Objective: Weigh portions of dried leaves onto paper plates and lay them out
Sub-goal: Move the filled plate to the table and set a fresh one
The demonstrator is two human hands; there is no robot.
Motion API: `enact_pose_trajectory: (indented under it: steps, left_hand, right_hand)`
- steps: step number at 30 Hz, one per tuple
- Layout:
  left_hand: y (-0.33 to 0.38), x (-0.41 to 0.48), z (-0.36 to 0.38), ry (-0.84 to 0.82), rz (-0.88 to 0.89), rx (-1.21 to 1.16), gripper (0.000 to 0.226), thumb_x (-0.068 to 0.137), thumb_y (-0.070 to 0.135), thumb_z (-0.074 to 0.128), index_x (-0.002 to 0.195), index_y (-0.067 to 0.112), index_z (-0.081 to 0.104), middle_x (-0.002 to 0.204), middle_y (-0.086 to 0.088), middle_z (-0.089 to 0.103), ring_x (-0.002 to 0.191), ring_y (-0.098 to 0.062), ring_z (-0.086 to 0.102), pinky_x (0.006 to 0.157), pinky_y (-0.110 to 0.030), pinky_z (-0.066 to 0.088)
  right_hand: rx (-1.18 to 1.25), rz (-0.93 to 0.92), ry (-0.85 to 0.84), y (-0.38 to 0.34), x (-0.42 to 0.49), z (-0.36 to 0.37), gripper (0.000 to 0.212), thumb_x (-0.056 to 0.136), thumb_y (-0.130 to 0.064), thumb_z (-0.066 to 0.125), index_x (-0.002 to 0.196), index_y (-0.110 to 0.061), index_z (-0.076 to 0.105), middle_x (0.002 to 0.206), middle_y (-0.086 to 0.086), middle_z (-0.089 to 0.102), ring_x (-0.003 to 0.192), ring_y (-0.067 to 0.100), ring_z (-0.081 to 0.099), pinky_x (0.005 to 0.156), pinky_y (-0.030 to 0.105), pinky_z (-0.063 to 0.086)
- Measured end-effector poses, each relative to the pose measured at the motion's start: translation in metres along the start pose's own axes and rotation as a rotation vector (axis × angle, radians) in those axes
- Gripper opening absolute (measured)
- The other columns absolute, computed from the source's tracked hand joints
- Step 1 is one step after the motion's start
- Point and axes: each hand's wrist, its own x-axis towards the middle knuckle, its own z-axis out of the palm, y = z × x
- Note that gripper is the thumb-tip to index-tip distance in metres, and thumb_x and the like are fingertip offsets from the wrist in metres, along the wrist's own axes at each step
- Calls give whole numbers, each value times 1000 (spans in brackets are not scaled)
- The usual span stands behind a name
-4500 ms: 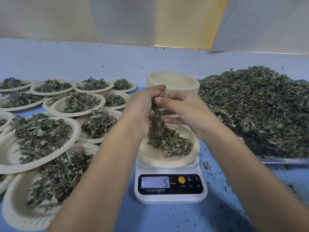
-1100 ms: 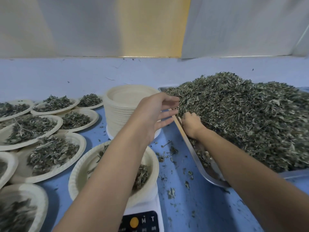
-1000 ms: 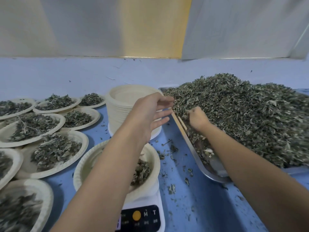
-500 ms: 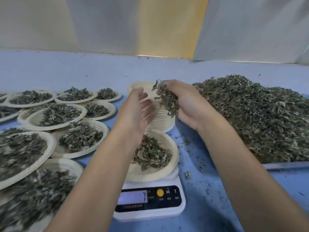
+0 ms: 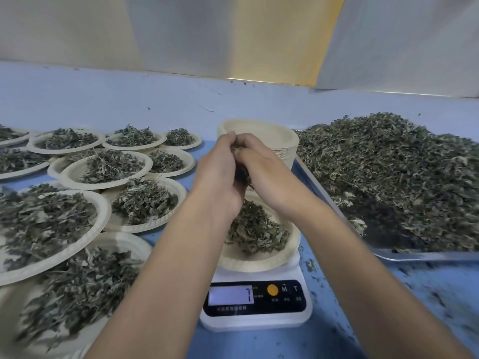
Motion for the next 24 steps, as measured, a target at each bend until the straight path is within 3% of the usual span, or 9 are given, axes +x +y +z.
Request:
enact_pose_trajectory:
  steps: [3,6,8,12,14,18,20,22,24]
  left_hand:
    - [-2,3,-1,29,-49,-51,25,98,23,45,81,10,58,83,-7,62,81,-17,62,74,-27,52]
    - [-5,5,-3,46,-90,-131,22,99,24,44,86,12,58,91,-6,62,85,-15,61,73,-25,52]
    - [-6,6,-4,48,-101,-147,21,99,21,44,86,11,58,93,-7,63,83,-15,61,77,-27,51]
    - [-2,4,-5,56,-121,-164,22,98,18,47,80,10,56,83,-7,62,72,-16,61,72,-27,53]
    - [-2,3,-4,66,-122,-168,25,98,18,47,75,11,55,73,-4,62,67,-14,61,68,-26,53]
    - [-10,0,1,71,-94,-142,30,99,21,45,71,14,55,75,-1,61,75,-13,60,70,-24,50]
    - [-13,-1,4,76,-86,-171,33,99,23,44,70,14,57,67,1,63,71,-13,61,68,-25,51]
    - [-16,-4,11,74,-101,-217,36,99,25,43,68,14,57,59,2,63,65,-12,62,62,-26,51]
    - [-20,-6,22,48,-120,-276,40,101,26,40,67,13,57,56,2,62,55,-12,63,52,-21,50]
  right_hand:
    - [-3,-13,53,2,0,0,22,95,-14,43,106,-19,61,97,-2,60,84,2,53,64,9,41]
    - [-20,-6,115,4,2,1,24,96,-15,44,112,-16,61,115,3,59,107,10,53,87,21,42]
    - [17,11,148,3,1,2,23,97,-15,45,112,-15,62,119,5,58,112,14,52,90,25,42]
    - [213,47,147,0,-1,-1,21,96,-12,47,109,-10,63,108,3,66,104,11,59,89,22,45]
    - [280,48,141,1,-1,-2,24,95,-5,45,108,-9,64,104,4,66,96,8,59,81,14,46]
    - [310,35,229,4,0,4,26,94,-3,42,104,-8,66,97,2,65,88,2,57,72,4,42]
    - [419,52,285,4,0,6,26,94,-3,41,99,-10,66,90,2,64,87,6,58,80,12,45]
    - [589,79,346,4,1,5,28,94,-1,40,90,-11,66,82,4,62,89,15,59,92,30,48]
    - [746,87,400,2,2,0,31,94,1,38,82,-12,65,76,5,60,89,23,59,93,40,49]
